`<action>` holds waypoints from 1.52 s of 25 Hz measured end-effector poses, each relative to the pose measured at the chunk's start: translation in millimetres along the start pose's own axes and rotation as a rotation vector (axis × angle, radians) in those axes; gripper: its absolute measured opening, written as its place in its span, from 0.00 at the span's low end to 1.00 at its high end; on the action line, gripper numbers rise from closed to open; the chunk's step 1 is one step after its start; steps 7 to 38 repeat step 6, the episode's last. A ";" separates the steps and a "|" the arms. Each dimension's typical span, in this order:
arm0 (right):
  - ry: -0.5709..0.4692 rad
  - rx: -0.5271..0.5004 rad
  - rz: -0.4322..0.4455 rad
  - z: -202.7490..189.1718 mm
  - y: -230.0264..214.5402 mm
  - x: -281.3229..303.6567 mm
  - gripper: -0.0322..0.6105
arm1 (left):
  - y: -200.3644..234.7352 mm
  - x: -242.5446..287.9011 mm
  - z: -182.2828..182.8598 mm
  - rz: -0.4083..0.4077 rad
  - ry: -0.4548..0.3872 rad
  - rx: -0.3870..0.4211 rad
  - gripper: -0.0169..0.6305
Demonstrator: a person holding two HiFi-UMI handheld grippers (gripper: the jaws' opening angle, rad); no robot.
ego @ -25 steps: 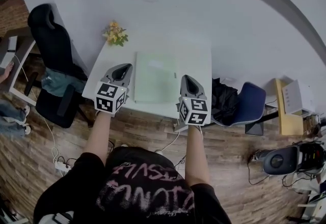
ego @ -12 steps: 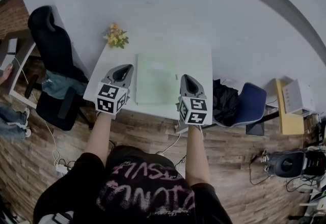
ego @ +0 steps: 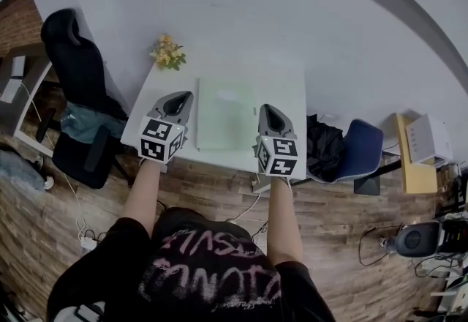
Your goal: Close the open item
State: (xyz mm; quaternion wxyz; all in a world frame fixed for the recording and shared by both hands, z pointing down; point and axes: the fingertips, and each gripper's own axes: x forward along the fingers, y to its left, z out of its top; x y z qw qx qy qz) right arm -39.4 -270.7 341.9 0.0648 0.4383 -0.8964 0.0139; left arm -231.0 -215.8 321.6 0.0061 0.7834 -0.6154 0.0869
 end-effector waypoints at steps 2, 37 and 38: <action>0.000 0.003 0.000 -0.7 -1.7 0.2 0.06 | 0.4 0.2 -0.4 0.002 0.001 0.000 0.03; 0.002 0.007 -0.004 -3.8 -5.2 3.5 0.06 | 2.5 2.5 -1.6 0.004 0.001 0.002 0.03; 0.002 0.007 -0.004 -3.8 -5.2 3.5 0.06 | 2.5 2.5 -1.6 0.004 0.001 0.002 0.03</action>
